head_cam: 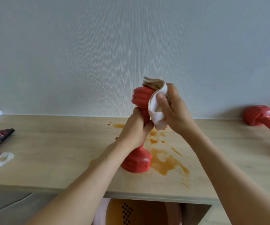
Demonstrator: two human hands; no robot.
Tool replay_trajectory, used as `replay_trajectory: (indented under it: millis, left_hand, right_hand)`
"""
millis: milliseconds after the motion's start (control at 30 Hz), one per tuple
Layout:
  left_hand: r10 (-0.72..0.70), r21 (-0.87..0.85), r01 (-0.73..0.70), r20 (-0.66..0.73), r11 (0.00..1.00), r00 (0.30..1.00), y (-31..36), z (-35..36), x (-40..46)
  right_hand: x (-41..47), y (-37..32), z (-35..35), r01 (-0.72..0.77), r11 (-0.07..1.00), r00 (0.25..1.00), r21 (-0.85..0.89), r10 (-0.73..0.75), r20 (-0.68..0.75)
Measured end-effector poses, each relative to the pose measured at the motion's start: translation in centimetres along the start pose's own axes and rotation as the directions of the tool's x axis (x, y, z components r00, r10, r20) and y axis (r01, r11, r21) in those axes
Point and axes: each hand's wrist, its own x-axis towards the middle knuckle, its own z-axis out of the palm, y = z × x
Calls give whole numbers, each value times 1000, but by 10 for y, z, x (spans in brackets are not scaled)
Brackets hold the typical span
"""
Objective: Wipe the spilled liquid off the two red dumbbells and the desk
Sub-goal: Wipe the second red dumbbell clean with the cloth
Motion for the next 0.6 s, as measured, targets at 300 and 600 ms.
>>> replay_trajectory:
  millis: [300,600]
  left_hand:
    - [25,31,-26,12,999,1000,0,5,4]
    - [67,-4,-66,67,998,996,5,8,1]
  right_hand:
    - [-7,-7,7,-34,994,995,-109,23,-100]
    - [3,6,-12,-170,839,982,517,186,20]
